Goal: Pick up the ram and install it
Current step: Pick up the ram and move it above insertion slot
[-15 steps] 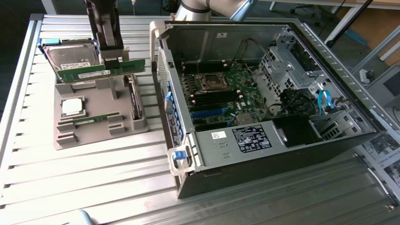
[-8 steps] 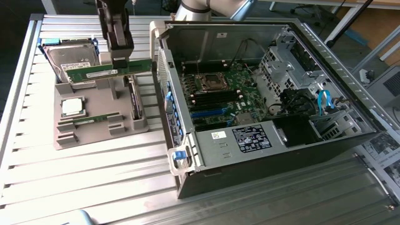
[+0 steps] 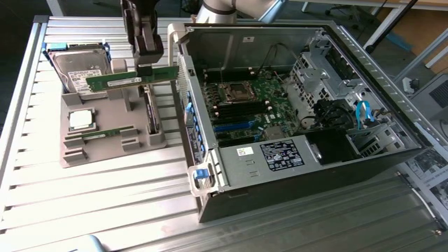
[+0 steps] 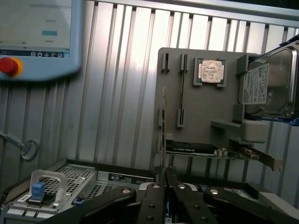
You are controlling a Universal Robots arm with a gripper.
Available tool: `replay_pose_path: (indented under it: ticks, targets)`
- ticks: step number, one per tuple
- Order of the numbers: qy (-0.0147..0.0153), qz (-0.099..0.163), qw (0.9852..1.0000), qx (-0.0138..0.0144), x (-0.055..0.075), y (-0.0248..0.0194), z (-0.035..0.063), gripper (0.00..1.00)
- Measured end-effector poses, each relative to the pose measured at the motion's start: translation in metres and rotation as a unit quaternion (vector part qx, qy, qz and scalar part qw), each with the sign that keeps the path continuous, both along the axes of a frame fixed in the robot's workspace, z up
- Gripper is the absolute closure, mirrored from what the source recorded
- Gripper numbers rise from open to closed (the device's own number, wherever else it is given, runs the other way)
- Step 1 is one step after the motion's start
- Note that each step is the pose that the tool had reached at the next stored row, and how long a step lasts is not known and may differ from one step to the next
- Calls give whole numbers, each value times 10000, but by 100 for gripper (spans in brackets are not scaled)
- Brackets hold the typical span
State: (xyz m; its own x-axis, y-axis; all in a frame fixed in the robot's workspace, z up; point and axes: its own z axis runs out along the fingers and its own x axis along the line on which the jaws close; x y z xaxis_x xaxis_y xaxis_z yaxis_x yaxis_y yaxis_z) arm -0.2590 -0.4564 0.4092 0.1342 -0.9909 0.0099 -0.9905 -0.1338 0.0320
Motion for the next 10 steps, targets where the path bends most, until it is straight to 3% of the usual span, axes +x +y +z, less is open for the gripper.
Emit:
replay_pose_path:
  ticks: [10]
  targets:
    - [29, 0, 10000, -4, 198, 0, 0, 87]
